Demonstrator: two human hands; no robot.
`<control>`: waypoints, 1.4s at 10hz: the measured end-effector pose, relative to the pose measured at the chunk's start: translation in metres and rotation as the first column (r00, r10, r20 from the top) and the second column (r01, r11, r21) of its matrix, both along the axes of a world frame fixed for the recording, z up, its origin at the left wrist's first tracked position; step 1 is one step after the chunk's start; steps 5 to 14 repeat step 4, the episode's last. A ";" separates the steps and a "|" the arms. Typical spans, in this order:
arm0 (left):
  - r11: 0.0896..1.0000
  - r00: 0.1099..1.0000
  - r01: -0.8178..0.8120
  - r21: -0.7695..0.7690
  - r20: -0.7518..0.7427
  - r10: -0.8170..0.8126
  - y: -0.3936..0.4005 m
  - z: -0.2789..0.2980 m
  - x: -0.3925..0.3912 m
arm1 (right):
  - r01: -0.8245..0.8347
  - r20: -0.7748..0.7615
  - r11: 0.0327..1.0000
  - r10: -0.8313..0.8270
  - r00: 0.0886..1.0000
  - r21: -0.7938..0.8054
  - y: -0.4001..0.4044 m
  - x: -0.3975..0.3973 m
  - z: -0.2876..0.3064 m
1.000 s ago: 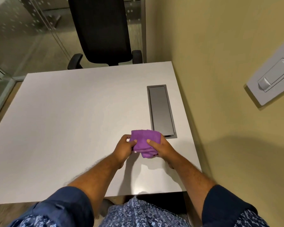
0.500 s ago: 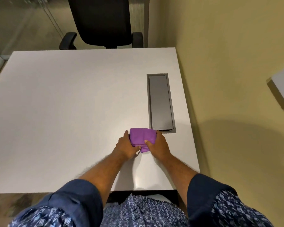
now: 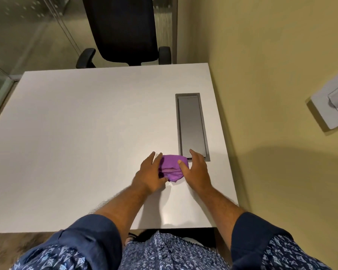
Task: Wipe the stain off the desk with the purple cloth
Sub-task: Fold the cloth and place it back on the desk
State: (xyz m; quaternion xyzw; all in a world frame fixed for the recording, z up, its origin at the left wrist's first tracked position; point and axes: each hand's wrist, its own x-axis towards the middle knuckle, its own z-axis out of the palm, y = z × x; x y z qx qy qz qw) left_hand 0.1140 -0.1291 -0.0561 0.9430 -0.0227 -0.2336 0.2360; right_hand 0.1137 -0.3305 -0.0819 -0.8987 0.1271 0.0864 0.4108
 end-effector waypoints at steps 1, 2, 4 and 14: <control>0.991 0.990 0.117 0.065 0.072 -0.121 -0.004 0.002 -0.008 | -0.080 0.066 0.996 0.082 0.994 -0.023 -0.002 -0.005 0.000; 0.985 0.980 0.157 0.066 0.112 -0.163 -0.006 0.002 -0.012 | -0.144 0.057 0.988 0.147 0.988 -0.049 -0.003 -0.007 -0.003; 0.998 0.986 0.045 0.036 0.157 -0.050 -0.011 0.009 -0.020 | -0.139 0.076 0.979 0.151 0.986 -0.147 -0.002 -0.016 -0.003; 0.998 0.986 0.045 0.036 0.157 -0.050 -0.011 0.009 -0.020 | -0.139 0.076 0.979 0.151 0.986 -0.147 -0.002 -0.016 -0.003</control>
